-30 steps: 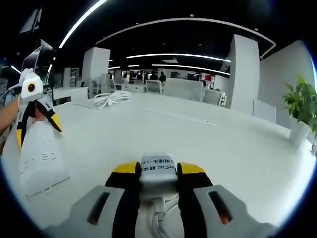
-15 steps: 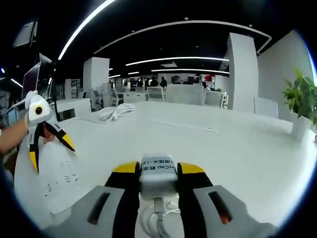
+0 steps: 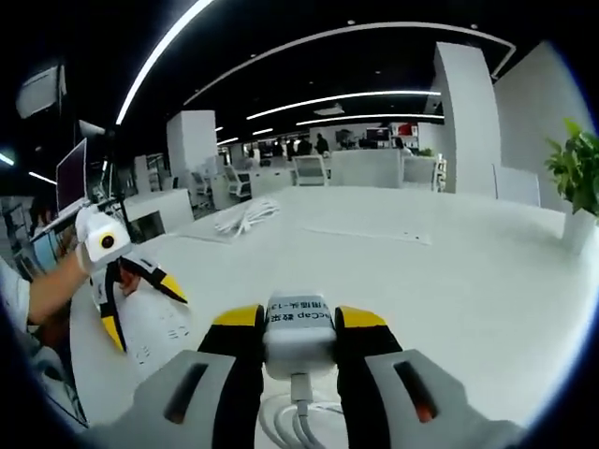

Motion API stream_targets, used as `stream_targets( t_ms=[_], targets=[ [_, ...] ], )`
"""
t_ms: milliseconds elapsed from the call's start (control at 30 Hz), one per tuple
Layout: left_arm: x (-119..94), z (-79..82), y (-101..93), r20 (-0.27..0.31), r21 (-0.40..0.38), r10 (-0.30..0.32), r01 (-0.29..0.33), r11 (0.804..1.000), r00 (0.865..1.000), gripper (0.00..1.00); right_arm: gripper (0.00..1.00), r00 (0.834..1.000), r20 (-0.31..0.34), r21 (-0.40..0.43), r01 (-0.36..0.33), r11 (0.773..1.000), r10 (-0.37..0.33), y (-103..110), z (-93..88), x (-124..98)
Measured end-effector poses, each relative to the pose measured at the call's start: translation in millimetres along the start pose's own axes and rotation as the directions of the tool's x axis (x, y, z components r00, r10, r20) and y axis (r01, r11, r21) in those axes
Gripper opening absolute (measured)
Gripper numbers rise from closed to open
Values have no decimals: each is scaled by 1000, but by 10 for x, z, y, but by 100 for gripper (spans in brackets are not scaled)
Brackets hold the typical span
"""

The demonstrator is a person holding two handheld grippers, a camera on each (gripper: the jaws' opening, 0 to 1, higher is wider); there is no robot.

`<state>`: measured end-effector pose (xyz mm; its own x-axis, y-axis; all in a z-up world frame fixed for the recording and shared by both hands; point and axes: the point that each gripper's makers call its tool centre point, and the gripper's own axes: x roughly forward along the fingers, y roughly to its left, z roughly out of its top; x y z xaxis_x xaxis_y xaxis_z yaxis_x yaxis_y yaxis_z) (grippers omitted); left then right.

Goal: Straighten the power strip on the desk, plug the charger into it

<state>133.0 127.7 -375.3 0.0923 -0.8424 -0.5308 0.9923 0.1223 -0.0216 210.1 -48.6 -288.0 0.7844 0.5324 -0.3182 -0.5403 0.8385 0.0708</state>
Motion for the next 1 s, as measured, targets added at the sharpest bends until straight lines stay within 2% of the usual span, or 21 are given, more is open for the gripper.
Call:
stream_targets(
  t_ms=[167,467,700,733,900,967,1000],
  targets=[
    [0,4,1,3,-1,1,-1,1000,1000,78,29,998,-42,91,-48,995,52,134,41,-117],
    [0,6,-6,1,-1,4,-4,1000,1000,78,29,987,-118,102,-95,990,106,343,84,-269],
    [0,6,-4,1,-1,8,-8,1000,1000,78,29,971,-169,170,-141,975,169,494,117,-310],
    [0,5,-3,1,-1,8,-8,1000,1000,78,29,967,-182,179,-148,973,181,528,115,-315],
    [1,3,-3,3,0,10,-10,1000,1000,78,29,922,-299,239,-175,955,244,726,-6,-330],
    [1,4,-4,5,-1,10,-10,1000,1000,78,29,898,-353,264,-175,948,264,812,-74,-337],
    [1,4,-3,7,0,11,-11,1000,1000,78,29,879,-389,282,-170,944,275,856,-117,-342]
  ],
)
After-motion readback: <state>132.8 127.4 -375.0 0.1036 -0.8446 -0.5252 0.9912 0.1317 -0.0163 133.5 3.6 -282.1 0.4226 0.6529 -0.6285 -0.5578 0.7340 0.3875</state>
